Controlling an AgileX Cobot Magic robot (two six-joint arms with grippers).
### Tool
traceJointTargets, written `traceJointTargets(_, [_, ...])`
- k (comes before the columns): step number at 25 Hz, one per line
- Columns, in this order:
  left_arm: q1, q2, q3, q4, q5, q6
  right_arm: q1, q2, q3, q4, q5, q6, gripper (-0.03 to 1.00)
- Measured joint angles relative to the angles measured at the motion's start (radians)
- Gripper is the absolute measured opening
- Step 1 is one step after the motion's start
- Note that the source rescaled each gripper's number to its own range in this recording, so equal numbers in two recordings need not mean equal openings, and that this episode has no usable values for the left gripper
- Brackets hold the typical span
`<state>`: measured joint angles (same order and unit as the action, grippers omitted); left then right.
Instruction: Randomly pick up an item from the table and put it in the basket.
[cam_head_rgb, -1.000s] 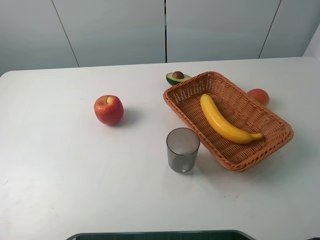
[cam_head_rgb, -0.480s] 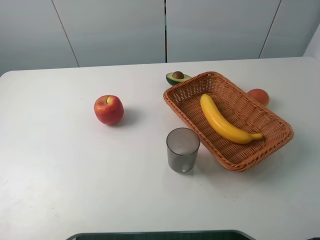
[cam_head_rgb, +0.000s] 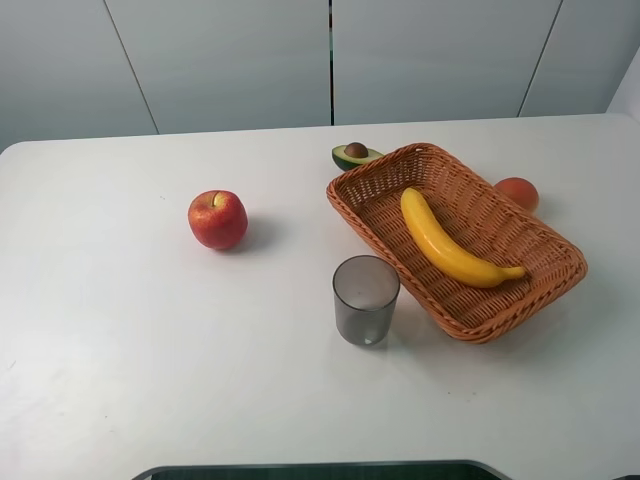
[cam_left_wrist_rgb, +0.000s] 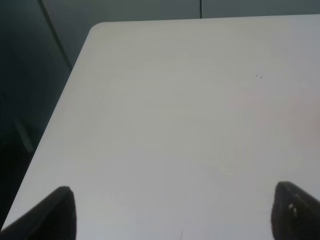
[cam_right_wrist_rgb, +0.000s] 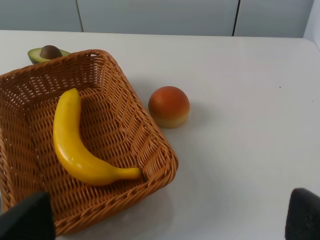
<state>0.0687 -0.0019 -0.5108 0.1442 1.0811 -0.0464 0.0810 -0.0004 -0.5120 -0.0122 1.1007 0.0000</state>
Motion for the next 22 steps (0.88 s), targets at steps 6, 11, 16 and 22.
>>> traceJointTargets(6, [0.000, 0.000, 0.000, 0.000, 0.000, 0.000, 0.000, 0.000, 0.000, 0.000, 0.000, 0.000, 1.00])
traceJointTargets(11, [0.000, 0.000, 0.000, 0.000, 0.000, 0.000, 0.000, 0.000, 0.000, 0.000, 0.000, 0.000, 1.00])
traceJointTargets(16, [0.000, 0.000, 0.000, 0.000, 0.000, 0.000, 0.000, 0.000, 0.000, 0.000, 0.000, 0.000, 1.00])
traceJointTargets(22, [0.000, 0.000, 0.000, 0.000, 0.000, 0.000, 0.000, 0.000, 0.000, 0.000, 0.000, 0.000, 1.00])
